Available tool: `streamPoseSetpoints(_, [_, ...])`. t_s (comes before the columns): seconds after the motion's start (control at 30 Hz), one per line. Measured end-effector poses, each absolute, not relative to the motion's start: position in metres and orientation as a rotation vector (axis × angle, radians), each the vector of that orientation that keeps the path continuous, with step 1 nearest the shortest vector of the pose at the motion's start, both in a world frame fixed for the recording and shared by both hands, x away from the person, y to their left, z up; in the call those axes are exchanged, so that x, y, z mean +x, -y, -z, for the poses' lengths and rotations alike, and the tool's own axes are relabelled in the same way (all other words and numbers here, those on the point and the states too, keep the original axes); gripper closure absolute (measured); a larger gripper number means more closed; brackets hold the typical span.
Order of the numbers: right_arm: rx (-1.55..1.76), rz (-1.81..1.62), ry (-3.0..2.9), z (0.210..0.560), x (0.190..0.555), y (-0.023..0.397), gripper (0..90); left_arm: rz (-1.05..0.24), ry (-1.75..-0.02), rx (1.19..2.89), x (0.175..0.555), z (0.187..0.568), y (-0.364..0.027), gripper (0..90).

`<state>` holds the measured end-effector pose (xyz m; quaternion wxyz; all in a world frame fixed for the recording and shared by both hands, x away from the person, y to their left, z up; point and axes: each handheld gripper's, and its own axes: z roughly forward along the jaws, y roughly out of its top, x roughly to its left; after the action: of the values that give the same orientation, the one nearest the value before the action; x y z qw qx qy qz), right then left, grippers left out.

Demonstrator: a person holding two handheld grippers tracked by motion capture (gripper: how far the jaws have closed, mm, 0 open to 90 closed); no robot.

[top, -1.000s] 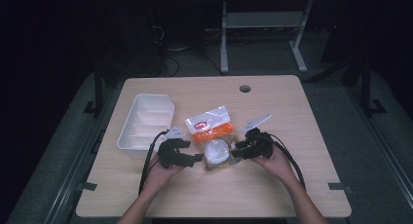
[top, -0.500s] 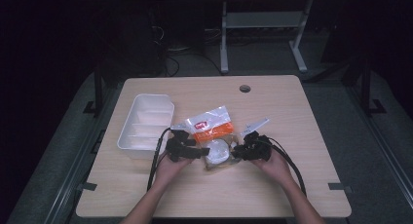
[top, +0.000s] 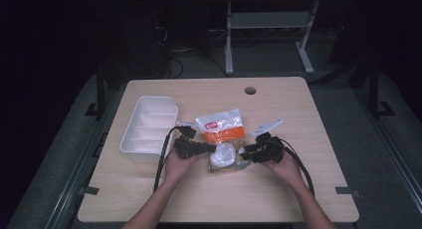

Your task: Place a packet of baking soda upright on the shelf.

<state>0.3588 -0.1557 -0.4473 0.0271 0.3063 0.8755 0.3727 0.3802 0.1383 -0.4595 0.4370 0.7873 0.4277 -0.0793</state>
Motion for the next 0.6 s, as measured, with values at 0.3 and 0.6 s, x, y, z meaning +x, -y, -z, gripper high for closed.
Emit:
streamPoseSetpoints(0.3, [1.059, -1.238, -2.615, 0.443, 0.36, 0.178, 40.7, 0.134, -0.964, 2.016, 0.375, 0.448, -0.126, 89.0])
streamPoseSetpoints(0.6, [1.097, -1.356, -2.615, 0.446, 0.362, 0.185, 39.2, 0.091, -0.866, 2.049, 0.363, 0.435, -0.125, 89.4])
